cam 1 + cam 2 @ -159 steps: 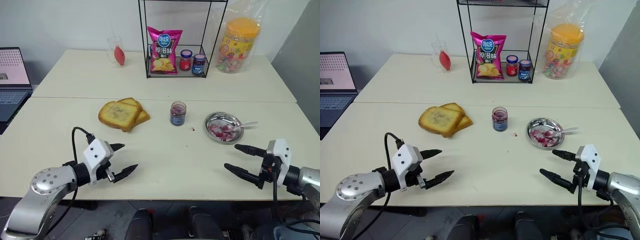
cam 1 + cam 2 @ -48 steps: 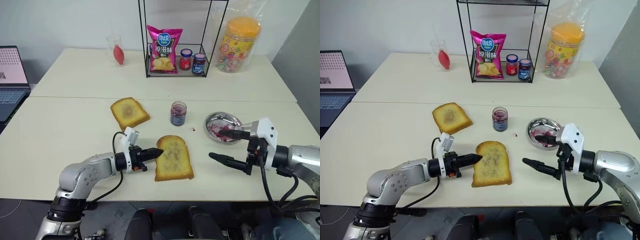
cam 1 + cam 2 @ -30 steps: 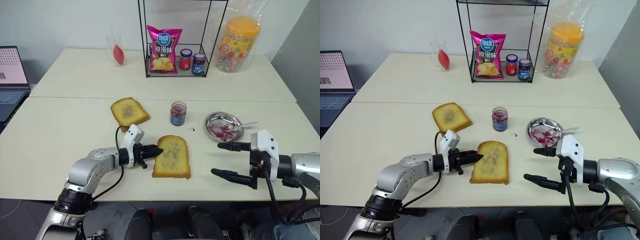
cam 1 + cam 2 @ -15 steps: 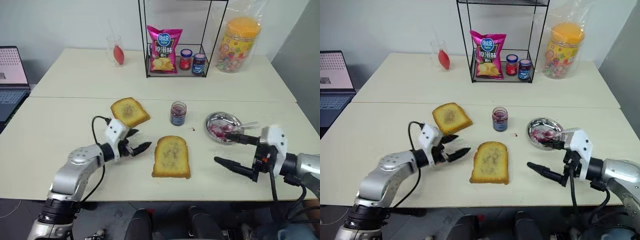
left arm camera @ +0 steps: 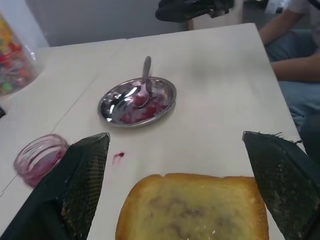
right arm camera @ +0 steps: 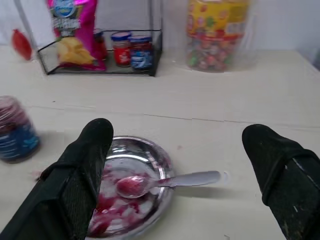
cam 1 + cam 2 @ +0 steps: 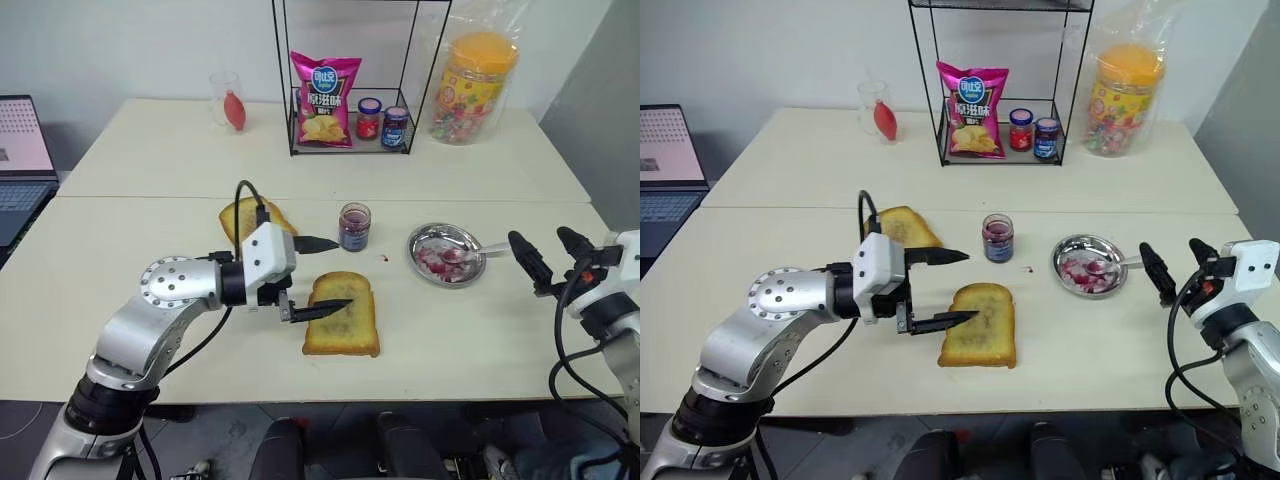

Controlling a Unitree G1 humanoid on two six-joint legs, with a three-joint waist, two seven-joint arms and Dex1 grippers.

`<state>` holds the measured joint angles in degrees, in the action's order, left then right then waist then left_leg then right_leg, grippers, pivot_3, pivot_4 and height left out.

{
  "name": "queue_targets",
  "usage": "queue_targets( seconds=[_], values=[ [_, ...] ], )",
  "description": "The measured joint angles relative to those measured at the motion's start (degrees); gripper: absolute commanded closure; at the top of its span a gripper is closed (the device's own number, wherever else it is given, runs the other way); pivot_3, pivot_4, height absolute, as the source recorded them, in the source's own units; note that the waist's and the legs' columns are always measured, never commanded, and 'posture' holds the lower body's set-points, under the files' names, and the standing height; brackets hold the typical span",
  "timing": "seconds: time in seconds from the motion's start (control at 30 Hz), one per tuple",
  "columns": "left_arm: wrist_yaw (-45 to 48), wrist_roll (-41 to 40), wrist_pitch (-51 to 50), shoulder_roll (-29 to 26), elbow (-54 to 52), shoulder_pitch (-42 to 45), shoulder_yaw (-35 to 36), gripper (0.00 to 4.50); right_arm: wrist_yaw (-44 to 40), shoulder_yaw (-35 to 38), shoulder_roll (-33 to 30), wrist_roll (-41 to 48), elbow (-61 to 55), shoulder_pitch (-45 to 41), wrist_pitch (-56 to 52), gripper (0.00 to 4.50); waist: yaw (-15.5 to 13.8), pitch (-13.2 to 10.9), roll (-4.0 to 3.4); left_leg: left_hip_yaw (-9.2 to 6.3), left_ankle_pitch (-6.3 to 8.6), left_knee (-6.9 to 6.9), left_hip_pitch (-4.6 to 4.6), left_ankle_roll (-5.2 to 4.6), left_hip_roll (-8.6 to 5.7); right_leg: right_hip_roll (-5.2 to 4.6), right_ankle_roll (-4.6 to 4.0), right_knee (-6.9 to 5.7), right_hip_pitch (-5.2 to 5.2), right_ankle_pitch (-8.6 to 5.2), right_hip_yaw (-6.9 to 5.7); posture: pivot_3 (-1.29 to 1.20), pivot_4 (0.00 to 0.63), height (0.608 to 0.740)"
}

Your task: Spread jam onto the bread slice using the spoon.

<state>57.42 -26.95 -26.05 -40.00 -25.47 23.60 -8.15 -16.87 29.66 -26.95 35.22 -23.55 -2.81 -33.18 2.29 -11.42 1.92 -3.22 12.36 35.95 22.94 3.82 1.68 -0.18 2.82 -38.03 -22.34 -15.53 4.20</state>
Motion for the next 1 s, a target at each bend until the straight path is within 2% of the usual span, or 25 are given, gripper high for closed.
queue_targets(
  seconds=[0.17, 0.47, 1.0],
  values=[
    [1.5, -0.4, -2.0, 1.3, -0.8, 3.7, -2.9, 0.04, 2.0, 0.6, 2.3, 1.8, 10.1, -5.1, -1.6, 0.00, 0.0, 0.0, -0.01, -0.03, 0.01, -0.04, 0.00, -0.01, 0.00, 0.01, 0.01, 0.02, 0.01, 0.00, -0.04, 0.00, 0.150, 0.740],
    [2.9, 3.3, 0.1, 1.5, 0.4, 4.3, -6.4, 0.04, -0.7, 0.5, 3.2, 3.9, 25.8, -11.4, -1.8, 0.00, 0.1, -0.1, -0.19, -0.03, 0.01, -0.04, 0.01, -0.02, -0.01, 0.01, 0.02, 0.00, 0.00, 0.01, -0.03, 0.00, 0.150, 0.740],
    [2.9, 4.3, 0.3, 1.6, 0.1, 2.9, -6.7, 0.04, -4.2, 0.2, 5.1, 5.2, 38.5, -19.6, -1.6, 0.00, 0.2, -0.1, -0.22, -0.03, 0.01, -0.01, 0.00, -0.02, -0.01, 0.02, 0.06, -0.04, 0.00, 0.04, -0.03, 0.00, 0.150, 0.740]
  ],
)
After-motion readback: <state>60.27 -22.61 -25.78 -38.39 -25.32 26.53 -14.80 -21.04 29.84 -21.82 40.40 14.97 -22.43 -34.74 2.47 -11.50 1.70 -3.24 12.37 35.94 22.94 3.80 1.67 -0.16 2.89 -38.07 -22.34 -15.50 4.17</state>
